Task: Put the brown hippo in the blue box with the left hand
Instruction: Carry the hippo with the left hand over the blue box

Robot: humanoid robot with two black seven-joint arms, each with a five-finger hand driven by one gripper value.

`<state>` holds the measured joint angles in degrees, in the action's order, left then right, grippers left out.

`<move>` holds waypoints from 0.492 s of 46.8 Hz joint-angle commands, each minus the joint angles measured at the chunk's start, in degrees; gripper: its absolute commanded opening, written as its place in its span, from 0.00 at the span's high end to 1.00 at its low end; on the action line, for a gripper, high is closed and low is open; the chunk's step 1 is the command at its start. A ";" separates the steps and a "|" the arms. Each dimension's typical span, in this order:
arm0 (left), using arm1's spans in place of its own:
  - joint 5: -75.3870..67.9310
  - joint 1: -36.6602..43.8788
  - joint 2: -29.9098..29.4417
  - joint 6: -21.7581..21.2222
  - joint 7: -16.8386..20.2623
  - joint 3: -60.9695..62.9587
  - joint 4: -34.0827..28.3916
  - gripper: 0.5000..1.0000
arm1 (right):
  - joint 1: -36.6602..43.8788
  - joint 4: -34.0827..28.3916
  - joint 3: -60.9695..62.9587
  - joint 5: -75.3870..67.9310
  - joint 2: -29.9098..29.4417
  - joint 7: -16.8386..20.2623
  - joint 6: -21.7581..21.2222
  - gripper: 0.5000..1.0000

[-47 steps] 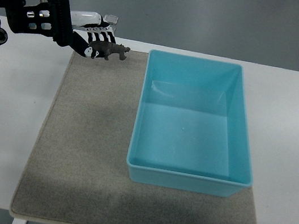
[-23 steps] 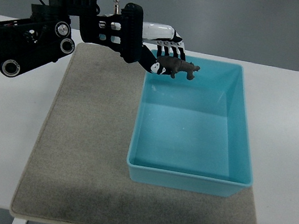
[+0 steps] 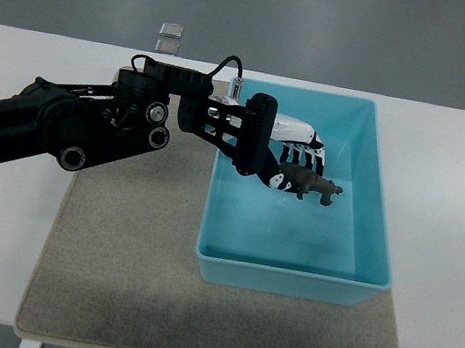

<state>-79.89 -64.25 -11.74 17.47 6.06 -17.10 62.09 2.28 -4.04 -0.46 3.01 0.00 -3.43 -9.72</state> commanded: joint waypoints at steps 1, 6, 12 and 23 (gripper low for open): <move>0.00 0.01 0.40 0.02 -0.08 0.48 -0.04 1.00 | 0.00 0.00 0.02 -0.02 0.00 0.00 -0.04 0.13; 0.00 0.01 0.49 0.02 -0.08 0.48 -0.30 1.00 | 0.00 0.00 0.01 -0.02 0.00 0.00 -0.04 0.13; 0.00 0.09 0.49 0.11 -0.08 0.75 -0.30 1.00 | 0.00 0.00 0.02 -0.02 0.00 0.00 -0.04 0.13; 0.09 0.62 0.41 0.11 0.01 1.80 -0.30 1.00 | 0.00 0.00 0.02 -0.02 0.00 0.00 0.05 0.13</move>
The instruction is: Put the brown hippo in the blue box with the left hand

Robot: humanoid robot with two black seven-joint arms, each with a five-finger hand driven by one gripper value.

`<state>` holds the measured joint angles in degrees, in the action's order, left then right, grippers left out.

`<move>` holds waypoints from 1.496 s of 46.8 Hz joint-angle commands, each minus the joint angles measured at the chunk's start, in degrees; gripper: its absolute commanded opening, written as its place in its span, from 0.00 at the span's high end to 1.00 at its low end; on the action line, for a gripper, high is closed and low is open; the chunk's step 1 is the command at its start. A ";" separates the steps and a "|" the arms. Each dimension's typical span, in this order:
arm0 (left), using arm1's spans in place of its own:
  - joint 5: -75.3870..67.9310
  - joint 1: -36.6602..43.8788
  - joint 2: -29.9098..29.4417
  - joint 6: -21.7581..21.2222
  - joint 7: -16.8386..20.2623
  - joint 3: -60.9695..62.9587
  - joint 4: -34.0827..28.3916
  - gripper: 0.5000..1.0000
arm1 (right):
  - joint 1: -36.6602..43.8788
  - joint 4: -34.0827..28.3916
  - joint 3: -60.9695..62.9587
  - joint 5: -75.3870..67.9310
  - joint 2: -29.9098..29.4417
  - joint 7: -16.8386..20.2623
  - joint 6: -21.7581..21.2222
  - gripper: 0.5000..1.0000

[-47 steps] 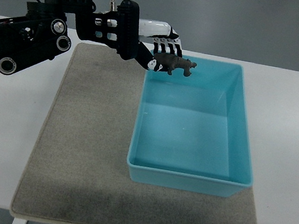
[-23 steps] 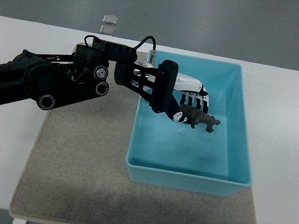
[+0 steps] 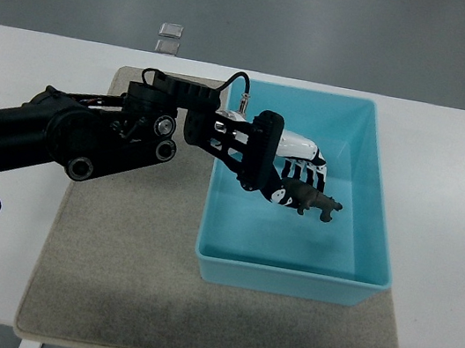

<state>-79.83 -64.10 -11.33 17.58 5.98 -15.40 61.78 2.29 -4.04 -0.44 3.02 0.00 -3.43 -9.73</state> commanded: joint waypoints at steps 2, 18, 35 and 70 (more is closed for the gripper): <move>0.02 1.08 0.08 0.00 0.09 0.11 0.18 1.00 | 0.00 0.00 0.00 -0.03 0.00 0.00 -0.03 0.13; 0.20 1.96 0.08 -0.18 0.26 0.02 0.18 0.63 | 0.00 0.00 0.00 -0.03 0.00 0.00 -0.03 0.13; 1.25 2.31 0.08 -3.52 1.23 -0.16 0.62 0.07 | 0.00 0.00 0.00 -0.03 0.00 0.00 0.06 0.13; 28.22 2.57 -4.58 -6.24 1.23 -11.76 0.27 0.01 | 0.00 0.00 0.00 -0.03 0.00 0.00 0.06 0.12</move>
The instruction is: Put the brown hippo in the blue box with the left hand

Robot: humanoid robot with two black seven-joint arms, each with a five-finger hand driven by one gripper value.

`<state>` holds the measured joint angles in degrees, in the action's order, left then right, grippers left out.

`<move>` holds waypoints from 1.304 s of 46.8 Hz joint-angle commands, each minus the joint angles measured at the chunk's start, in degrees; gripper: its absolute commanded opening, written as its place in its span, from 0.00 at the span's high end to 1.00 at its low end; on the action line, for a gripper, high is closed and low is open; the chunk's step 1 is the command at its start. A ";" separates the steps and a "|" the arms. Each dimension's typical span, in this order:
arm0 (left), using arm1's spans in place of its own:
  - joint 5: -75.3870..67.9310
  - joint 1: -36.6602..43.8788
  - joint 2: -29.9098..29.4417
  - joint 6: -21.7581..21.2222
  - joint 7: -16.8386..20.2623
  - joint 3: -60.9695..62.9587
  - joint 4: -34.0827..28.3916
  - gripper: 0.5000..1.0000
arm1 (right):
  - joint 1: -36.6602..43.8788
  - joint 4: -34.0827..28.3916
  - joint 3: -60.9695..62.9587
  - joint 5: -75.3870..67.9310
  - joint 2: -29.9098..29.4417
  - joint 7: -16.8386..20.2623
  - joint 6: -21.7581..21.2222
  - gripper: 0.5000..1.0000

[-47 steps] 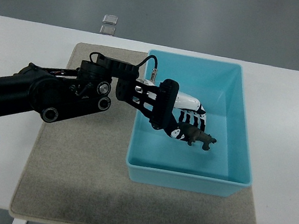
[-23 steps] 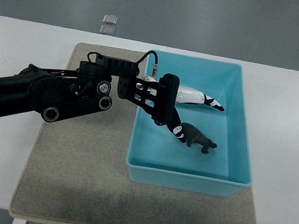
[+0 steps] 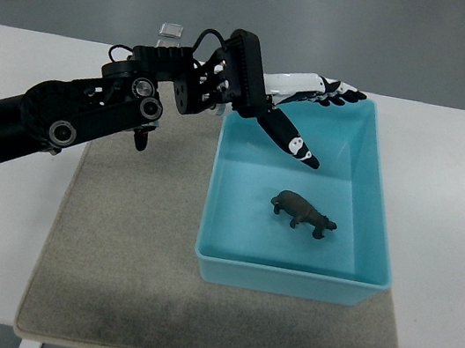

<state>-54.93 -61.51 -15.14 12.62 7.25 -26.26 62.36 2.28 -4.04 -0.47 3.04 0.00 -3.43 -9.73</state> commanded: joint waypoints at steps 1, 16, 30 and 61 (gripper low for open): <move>4.38 -0.01 -1.11 -1.80 -0.04 -1.16 -0.40 0.01 | 0.00 0.00 0.03 -0.05 0.00 0.00 0.06 0.13; 23.01 0.78 -4.81 -9.54 -0.04 -1.08 -1.71 0.02 | 0.00 0.00 0.03 -0.05 0.00 0.00 0.06 0.13; 39.10 1.48 -7.09 -11.74 0.05 -0.64 -3.91 0.04 | 0.00 0.00 0.03 -0.05 0.00 0.00 -0.02 0.13; 50.26 10.80 -10.26 -11.73 10.95 -3.01 -4.70 0.01 | 0.00 0.00 -0.06 -0.05 0.00 0.00 0.06 0.13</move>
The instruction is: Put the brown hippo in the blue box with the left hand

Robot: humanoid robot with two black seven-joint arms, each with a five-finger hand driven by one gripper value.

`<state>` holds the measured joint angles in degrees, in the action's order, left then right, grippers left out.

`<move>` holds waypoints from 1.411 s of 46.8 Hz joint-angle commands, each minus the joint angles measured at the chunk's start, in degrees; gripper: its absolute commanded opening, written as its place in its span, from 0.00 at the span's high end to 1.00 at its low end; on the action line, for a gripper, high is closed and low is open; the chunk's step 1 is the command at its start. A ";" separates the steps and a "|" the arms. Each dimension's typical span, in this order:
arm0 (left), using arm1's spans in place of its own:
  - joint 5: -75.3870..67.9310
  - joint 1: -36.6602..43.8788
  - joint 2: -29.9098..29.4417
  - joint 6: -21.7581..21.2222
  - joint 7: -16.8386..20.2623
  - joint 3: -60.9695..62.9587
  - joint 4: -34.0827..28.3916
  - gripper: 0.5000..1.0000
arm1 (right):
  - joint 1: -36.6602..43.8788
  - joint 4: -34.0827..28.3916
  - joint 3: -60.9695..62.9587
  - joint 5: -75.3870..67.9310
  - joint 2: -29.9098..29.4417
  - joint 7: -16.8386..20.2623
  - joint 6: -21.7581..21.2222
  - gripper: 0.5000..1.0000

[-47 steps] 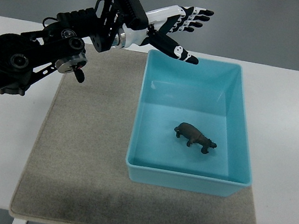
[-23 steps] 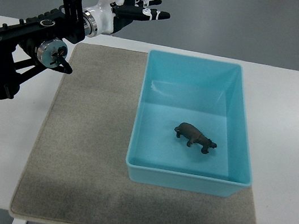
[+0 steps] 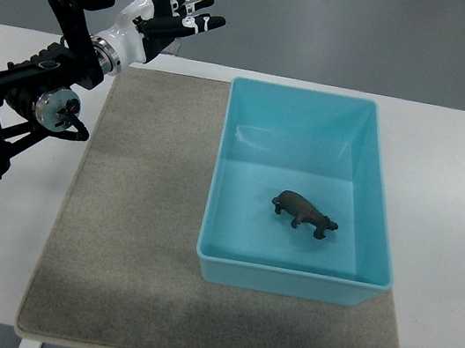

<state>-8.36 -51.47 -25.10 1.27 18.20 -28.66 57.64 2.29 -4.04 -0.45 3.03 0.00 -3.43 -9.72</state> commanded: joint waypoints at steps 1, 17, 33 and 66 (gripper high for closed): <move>4.83 0.93 -0.39 -0.39 -0.01 -0.61 -0.07 0.01 | 0.00 0.00 0.01 0.05 0.00 0.00 -0.03 0.13; 8.97 2.86 -1.18 -7.95 -0.71 -0.78 0.28 0.01 | 0.00 0.00 0.01 -0.04 0.00 0.00 0.05 0.13; 15.47 3.13 -2.85 -8.39 -1.06 -0.43 0.54 0.01 | 0.00 0.00 0.01 0.05 0.00 0.00 -0.03 0.13; 19.08 5.15 -2.94 -9.27 -0.71 -2.27 -1.39 0.01 | 0.00 0.00 0.01 0.05 0.00 0.00 0.05 0.13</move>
<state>11.09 -46.37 -28.14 -8.34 17.24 -30.26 56.67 2.29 -4.04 -0.44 3.04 0.00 -3.43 -9.70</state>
